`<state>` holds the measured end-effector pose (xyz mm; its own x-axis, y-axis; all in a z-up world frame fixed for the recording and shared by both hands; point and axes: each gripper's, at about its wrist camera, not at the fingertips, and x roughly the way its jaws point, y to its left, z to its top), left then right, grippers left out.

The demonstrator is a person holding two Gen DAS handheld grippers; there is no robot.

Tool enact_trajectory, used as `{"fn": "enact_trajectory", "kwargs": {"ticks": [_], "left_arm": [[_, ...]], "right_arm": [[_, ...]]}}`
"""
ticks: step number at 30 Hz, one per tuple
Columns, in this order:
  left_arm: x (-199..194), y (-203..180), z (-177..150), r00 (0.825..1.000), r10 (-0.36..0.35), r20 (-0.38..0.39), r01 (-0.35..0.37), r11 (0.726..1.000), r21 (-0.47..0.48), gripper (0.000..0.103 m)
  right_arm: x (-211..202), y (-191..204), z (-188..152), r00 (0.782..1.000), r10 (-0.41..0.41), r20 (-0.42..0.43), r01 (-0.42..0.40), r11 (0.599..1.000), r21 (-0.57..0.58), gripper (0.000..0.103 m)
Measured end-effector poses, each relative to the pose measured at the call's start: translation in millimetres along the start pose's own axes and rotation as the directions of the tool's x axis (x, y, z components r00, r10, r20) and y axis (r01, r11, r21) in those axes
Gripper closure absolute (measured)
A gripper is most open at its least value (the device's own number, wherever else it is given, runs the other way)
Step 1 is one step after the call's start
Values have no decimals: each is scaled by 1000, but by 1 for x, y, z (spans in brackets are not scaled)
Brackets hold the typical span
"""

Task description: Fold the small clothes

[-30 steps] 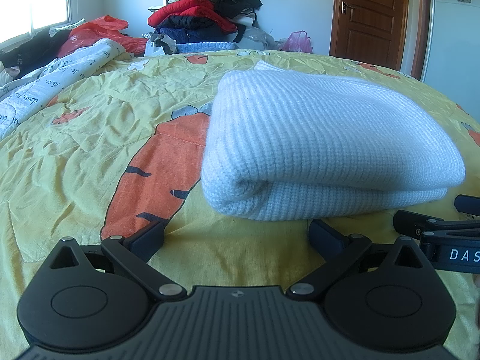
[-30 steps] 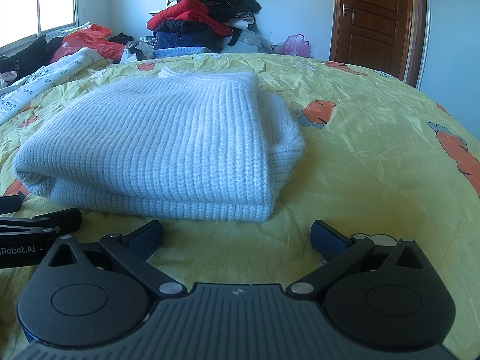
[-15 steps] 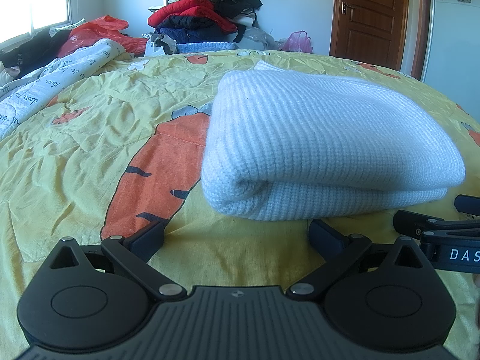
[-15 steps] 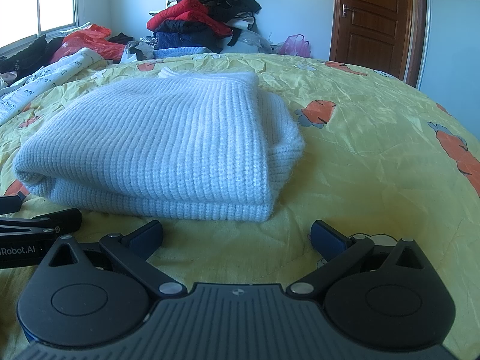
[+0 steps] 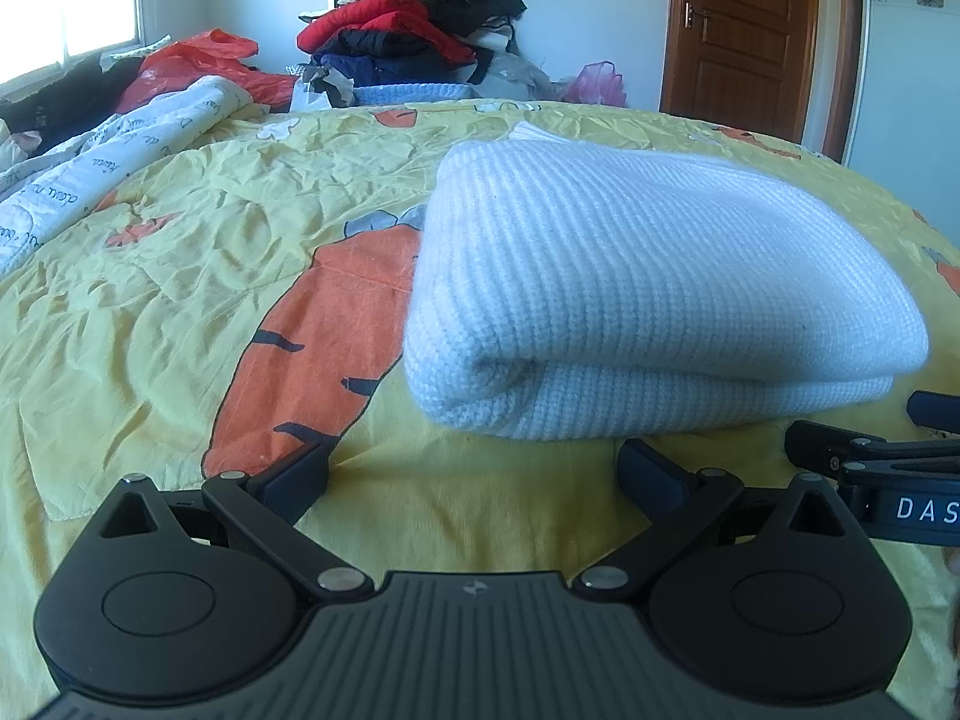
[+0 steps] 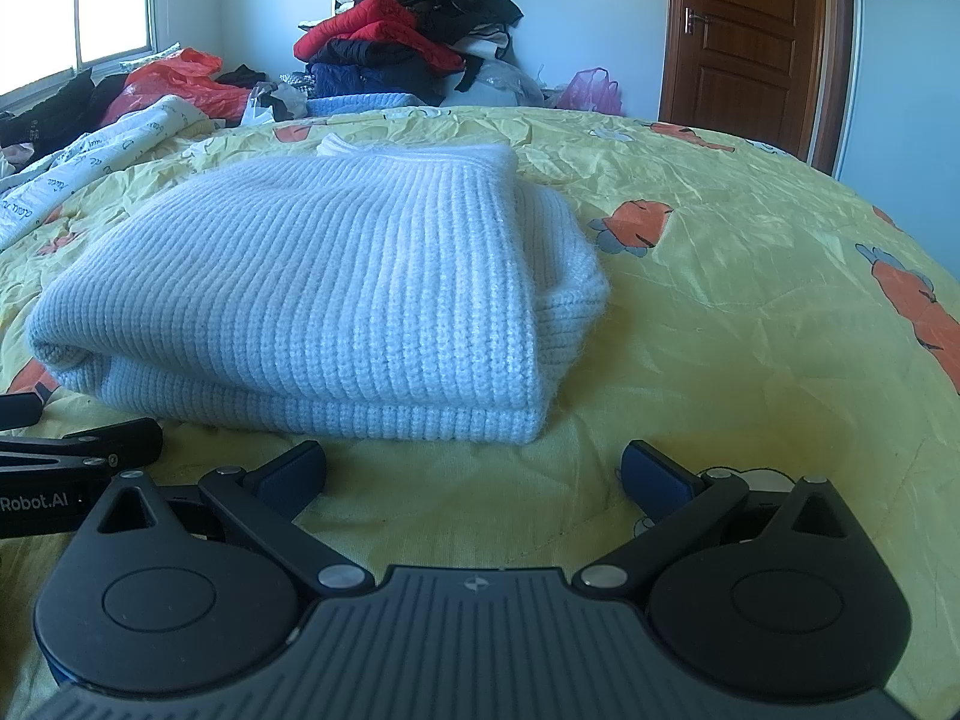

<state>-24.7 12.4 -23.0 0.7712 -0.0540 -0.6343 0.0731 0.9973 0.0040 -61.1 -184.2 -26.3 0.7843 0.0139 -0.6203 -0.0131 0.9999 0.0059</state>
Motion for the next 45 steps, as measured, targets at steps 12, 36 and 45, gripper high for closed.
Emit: {"fn": "enact_trajectory", "kwargs": {"ticks": [12,36,45], "left_arm": [[0,1,3,999,-15,-29,15,1000,5,0],[-50,-10,-3,999,28,22,-30,996,81,0],[-78,-2,20,994,-4,108,7,1000,-28,0]], "right_arm": [[0,0,0,1000,1,0,-1,1000,1,0],[-48,-4,6,999,34,19,-34,999,28,0],[-58,-12,18,999,32,37,-33,999,43,0]]}}
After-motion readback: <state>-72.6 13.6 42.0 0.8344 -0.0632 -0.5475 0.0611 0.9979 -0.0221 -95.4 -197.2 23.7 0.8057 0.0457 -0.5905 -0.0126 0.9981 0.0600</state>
